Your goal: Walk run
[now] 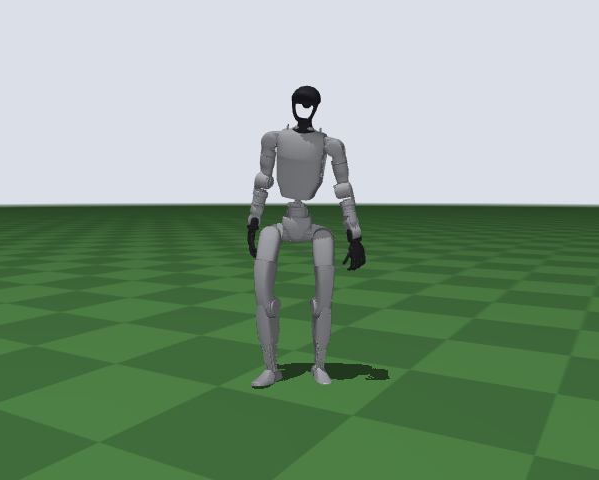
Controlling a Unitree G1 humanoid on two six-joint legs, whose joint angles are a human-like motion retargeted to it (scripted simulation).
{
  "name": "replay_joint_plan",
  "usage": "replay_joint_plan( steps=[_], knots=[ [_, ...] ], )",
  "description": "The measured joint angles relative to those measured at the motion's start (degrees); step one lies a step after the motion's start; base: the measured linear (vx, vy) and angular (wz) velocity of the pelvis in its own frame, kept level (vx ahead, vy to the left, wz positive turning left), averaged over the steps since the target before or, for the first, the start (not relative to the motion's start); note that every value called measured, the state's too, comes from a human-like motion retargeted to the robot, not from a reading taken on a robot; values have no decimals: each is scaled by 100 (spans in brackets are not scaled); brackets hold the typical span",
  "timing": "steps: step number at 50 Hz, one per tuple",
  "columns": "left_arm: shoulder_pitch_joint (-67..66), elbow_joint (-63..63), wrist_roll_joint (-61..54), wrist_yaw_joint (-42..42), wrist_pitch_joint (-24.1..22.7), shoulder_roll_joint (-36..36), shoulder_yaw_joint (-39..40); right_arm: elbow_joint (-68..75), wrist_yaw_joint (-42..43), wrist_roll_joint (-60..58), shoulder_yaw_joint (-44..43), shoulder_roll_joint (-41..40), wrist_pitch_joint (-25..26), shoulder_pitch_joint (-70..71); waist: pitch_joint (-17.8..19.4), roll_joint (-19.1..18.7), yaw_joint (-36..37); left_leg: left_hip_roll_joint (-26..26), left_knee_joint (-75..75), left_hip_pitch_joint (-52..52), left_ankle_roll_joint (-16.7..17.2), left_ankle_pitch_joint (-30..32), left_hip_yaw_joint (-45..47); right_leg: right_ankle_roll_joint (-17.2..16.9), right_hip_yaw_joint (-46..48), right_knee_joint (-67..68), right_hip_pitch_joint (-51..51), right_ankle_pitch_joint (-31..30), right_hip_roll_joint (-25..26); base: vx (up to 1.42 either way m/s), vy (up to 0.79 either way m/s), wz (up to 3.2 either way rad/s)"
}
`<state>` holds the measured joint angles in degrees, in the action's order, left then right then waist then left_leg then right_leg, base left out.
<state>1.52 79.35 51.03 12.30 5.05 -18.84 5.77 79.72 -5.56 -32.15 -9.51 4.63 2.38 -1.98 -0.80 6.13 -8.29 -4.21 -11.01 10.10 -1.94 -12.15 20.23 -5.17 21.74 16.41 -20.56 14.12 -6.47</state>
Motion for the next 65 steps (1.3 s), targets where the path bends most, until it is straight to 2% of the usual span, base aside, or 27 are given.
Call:
replay_joint_plan(
  steps=[2,5,8,10,12,13,15,17,20,23,25,27,28,30,33,35,37,40,43,45,48,53,55,57,60,65],
  knots=[
    [26,171,-261,148,187,94,335,195,-65,-154,-7,67,13,-33,-144,78,339,-47,137,-168,46,-39,755,218,1333,69,184,208,-145,-6,0,-306],
    [-64,185,-1084,26,243,293,881,617,-144,-422,-102,180,175,1,-276,94,539,-107,247,-528,210,-123,1693,322,2650,179,576,164,-227,2,2,-262],
    [-348,-4,-1917,-264,119,520,1204,985,-231,-416,-244,309,388,71,-316,41,429,-24,252,-927,368,-209,2267,413,2591,-109,875,-15,-191,14,-4,-180],
    [-551,-122,-2217,-390,20,645,1409,1136,-389,-178,-412,384,490,60,-368,68,485,104,95,-1189,550,-237,2815,833,1843,-307,856,-286,-98,23,1,-206],
    [-626,-118,-2164,-474,4,680,1439,1158,-627,75,-643,403,472,36,-337,61,485,68,-286,-1187,710,-10,2918,989,1626,-357,843,-456,-176,7,-8,-144],
    [-636,-59,-2081,-582,18,710,1402,1128,-809,276,-815,415,478,35,-297,74,470,7,-701,-1100,819,274,2889,1002,1474,-326,798,-551,-312,2,13,-129],
    [-649,122,-1970,-626,131,719,1216,1042,-981,579,-934,432,529,11,-293,137,377,-100,-1512,-910,666,629,2721,943,1069,-298,768,-656,-485,6,12,-137],
    [-657,271,-1793,-260,296,595,977,938,-941,758,-907,411,479,-10,-344,58,196,-158,-2123,-471,675,634,1844,914,773,-335,709,-764,-456,9,4,-152],
    [-677,245,-1399,396,448,515,778,751,-714,698,-862,373,351,-58,-333,-128,230,70,-2131,8,1342,551,240,945,104,-533,652,-991,-145,6,14,-214],
    [-691,73,-1171,422,482,578,779,612,-517,497,-735,366,243,-136,-272,-159,398,378,-1523,54,1221,520,-887,917,-650,-666,606,-1186,49,5,11,-239],
    [-699,-51,-1258,123,448,601,772,555,-436,273,-609,367,196,-169,-205,-156,614,562,-939,17,817,633,-1696,864,-1374,-741,575,-1325,265,4,10,-302],
    [-667,-119,-1445,-236,335,623,741,516,-524,35,-548,373,175,-158,-157,-112,724,750,-692,-98,574,473,-2126,782,-1954,-819,540,-1450,401,1,9,-273],
    [-637,-138,-1530,-389,265,634,750,491,-620,-81,-521,372,162,-142,-135,-89,725,822,-678,-160,505,303,-2195,723,-2208,-865,521,-1509,460,-5,7,-233],
    [-559,-169,-1671,-607,147,643,840,428,-787,-253,-439,332,146,-86,-90,-65,613,707,-472,-344,91,63,-1496,555,-2642,-968,474,-1623,609,-13,2,-193],
    [-384,-186,-1830,-645,101,595,975,345,-747,-194,-318,223,120,-5,-37,-114,58,641,-145,-559,-203,-13,-1170,142,-2774,-1145,397,-1635,730,-26,-5,-110],
    [-188,-155,-1912,-532,85,481,1107,270,-624,-55,-212,111,72,43,-18,-22,-164,582,-142,-456,-201,-37,-838,-133,-2793,-1144,194,-1502,697,-38,-10,-162],
    [-38,-126,-1927,-390,94,327,1119,251,-507,78,-138,29,-2,-18,-11,57,-187,483,-11,-506,-225,-50,-374,4,-2585,-1082,35,-1365,665,-31,-11,-204],
    [176,-115,-1865,-271,158,84,1016,438,-413,240,-73,25,-93,-117,-37,175,20,435,115,-520,-284,-57,107,372,-1127,-844,-146,-893,344,-24,-12,-215],
    [257,-193,-1807,-488,184,97,1055,777,-415,96,-66,125,38,-179,-98,214,284,367,286,-602,-300,-36,674,414,655,-648,6,-370,-27,-20,-7,-218],
    [259,-247,-1846,-654,138,225,1099,1027,-429,-23,-122,208,158,-200,-148,186,425,331,436,-711,-304,-20,1081,520,1367,-487,145,-273,-137,-8,-1,-191],
    [183,-328,-1943,-699,-35,560,1116,1345,-425,-41,-292,355,318,-239,-195,49,528,262,598,-873,-262,18,1452,550,1321,-114,247,-306,-197,1,-1,-135],
    [-50,-458,-1649,-288,-241,906,941,1479,-520,121,-633,440,384,-421,-253,-152,327,214,628,-978,-176,59,1547,328,230,140,429,-779,-49,7,-7,-43],
    [-113,-403,-1371,-278,-267,957,832,1462,-515,227,-729,406,345,-537,-279,-218,261,197,623,-1028,-128,69,1552,292,-110,-56,652,-646,58,9,-12,1],
    [-165,-258,-1088,-305,-247,959,702,1458,-522,339,-763,375,259,-677,-303,-236,220,245,656,-1153,-76,87,1544,347,-194,-414,906,-736,92,17,-12,15],
    [-277,-19,-854,-299,-134,981,594,1489,-461,458,-803,342,-49,-868,-361,-285,404,262,782,-1418,52,155,1699,603,-199,-934,1289,-934,238,25,-12,-9],
    [-603,-7,-1128,-368,-154,1224,961,1399,241,531,-811,353,-373,-821,-356,-473,451,238,952,-1764,246,258,1882,589,-181,-1294,1641,-1011,360,16,-9,0]
  ],
)
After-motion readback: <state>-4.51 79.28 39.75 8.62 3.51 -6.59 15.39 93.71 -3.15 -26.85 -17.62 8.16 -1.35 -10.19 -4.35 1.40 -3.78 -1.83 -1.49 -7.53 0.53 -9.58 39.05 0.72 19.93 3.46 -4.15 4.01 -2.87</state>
